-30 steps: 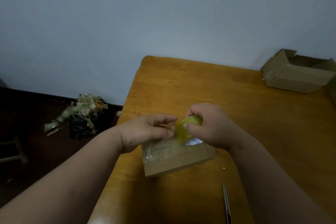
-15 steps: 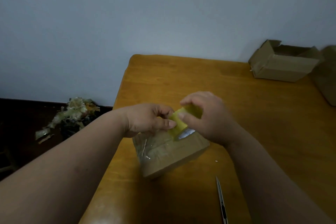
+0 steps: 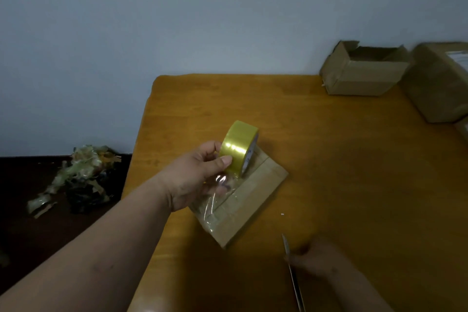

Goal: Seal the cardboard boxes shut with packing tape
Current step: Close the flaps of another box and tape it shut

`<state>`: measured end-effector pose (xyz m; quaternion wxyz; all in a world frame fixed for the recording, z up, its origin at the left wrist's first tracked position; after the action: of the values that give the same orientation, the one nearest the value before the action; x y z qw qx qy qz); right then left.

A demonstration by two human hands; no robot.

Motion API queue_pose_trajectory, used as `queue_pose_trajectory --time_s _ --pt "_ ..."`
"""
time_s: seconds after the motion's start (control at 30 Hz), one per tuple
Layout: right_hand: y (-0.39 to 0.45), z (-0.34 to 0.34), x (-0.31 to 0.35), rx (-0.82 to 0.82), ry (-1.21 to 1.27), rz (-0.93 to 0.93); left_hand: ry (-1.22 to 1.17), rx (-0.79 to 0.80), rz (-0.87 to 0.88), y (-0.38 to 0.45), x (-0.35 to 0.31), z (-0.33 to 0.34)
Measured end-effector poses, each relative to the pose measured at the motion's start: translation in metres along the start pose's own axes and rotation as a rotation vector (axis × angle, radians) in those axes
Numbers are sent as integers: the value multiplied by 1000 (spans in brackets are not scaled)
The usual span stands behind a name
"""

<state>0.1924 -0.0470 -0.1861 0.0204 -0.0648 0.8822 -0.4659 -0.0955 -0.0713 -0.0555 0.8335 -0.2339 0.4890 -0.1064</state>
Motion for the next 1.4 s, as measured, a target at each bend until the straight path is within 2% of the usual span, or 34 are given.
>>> queue_pose_trajectory --time_s 0.07,0.17,0.27,0.33,0.47,0.57,0.67,0.8,0.93,1.2,1.4 --pt "1 5 -2 -66 -89 18 -6 -22 -12 5 3 5" --pt "-1 6 10 -159 -175 -52 16 -18 -14 8 5 16" --pt "9 11 9 -159 -150 -96 46 -21 -8 11 4 24" --pt "13 4 -1 -146 -11 -118 72 -16 5 13 2 27" --pt "-13 -37 -11 -47 532 -225 161 -3 42 13 -4 32" --pt "-54 -82 -3 -51 700 -366 194 14 26 15 -8 35" --pt "-93 -112 23 -99 639 -518 248 35 -6 17 -11 35" --pt "-124 -119 58 -117 479 -588 279 40 -46 19 -13 36" --pt "-129 -111 85 -248 235 -578 269 38 -43 18 -15 40" --pt "-132 -107 110 -468 46 -569 211 41 -35 18 -13 41" --pt "-136 -109 116 -533 -15 -535 208 63 -2 19 -14 43"
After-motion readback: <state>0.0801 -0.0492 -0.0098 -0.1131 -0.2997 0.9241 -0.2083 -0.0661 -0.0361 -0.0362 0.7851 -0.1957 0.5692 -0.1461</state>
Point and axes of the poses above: each hand's wrist, its own y-axis towards the middle knuckle, its own z-axis out of the palm, x = y × z, the point moved 6 cm from there along y, towards the middle knuckle, and after that the axes turned 12 degrees about -y, right-handed, at the moved point
